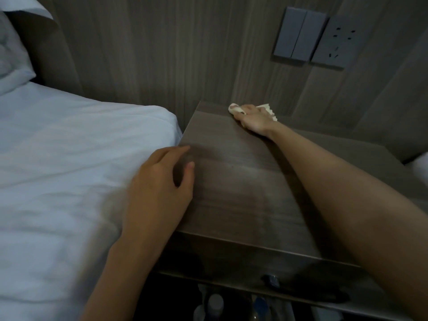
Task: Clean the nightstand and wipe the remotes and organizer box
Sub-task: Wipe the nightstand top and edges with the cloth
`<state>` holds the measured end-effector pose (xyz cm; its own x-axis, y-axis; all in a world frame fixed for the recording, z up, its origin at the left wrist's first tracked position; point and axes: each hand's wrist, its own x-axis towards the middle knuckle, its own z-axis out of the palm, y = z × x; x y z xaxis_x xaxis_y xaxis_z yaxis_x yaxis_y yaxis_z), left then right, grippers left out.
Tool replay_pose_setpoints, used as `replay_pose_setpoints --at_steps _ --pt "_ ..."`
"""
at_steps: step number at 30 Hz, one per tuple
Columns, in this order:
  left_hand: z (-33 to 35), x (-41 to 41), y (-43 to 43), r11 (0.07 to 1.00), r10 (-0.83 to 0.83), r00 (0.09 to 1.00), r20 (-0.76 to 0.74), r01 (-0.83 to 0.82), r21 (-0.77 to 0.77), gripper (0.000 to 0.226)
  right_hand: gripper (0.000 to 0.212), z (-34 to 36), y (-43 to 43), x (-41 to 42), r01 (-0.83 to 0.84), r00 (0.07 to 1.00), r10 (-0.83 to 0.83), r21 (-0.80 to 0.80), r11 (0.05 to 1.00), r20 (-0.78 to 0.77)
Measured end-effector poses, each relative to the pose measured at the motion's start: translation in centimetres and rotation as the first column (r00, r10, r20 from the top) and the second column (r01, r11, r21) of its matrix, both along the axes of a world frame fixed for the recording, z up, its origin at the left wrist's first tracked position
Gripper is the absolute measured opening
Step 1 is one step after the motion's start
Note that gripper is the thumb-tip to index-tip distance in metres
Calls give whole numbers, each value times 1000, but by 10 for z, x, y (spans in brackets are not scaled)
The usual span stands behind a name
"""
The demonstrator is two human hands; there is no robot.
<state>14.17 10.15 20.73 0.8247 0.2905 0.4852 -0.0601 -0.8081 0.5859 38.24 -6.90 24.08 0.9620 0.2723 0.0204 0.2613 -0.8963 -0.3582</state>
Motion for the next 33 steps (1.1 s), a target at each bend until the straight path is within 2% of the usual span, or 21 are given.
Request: replay_pose_setpoints --at_steps 2,4,7,10,13,16,20,23,26,28,31,33 --pt "0 -1 0 1000 5 1000 -5 -5 2 36 39 1 0 -10 -26 1000 26 44 999 -7" --pt "1 -2 -1 1000 4 1000 8 -4 -4 36 51 1 0 -23 -36 999 40 133 990 -27" --pt "0 -3 0 1000 11 1000 20 -10 -16 35 51 -2 -4 -52 -147 985 164 217 965 -63" --pt "0 -4 0 999 19 1000 25 -18 -37 33 38 3 -10 -97 -332 936 347 178 926 -62" --pt "0 -8 0 997 26 999 48 -22 -70 31 37 6 -20 -152 -456 883 463 90 885 -82" --pt "0 -16 -1 996 48 997 61 -43 -73 31 40 1 -34 -204 -509 858 511 43 860 -55" --pt "-1 -34 -8 999 35 993 111 -31 -35 28 41 -5 -53 -263 -563 826 564 92 821 18" --pt "-1 -44 -13 998 20 983 181 -10 -55 28 35 -8 -66 -293 -547 832 554 163 821 4" --pt "-2 -48 -18 998 -14 982 190 25 -56 30 32 -9 -77 -310 -458 877 480 301 837 -1" --pt "-3 -50 -23 998 -48 979 197 55 -28 31 31 -2 -84 -320 -399 910 411 372 838 51" --pt "-3 -50 -30 995 -86 975 204 95 -36 32 20 21 -95 -327 -284 958 222 508 813 180" --pt "-4 -48 -34 993 -109 973 201 117 -28 32 22 36 -108 -317 -195 959 27 586 786 282"
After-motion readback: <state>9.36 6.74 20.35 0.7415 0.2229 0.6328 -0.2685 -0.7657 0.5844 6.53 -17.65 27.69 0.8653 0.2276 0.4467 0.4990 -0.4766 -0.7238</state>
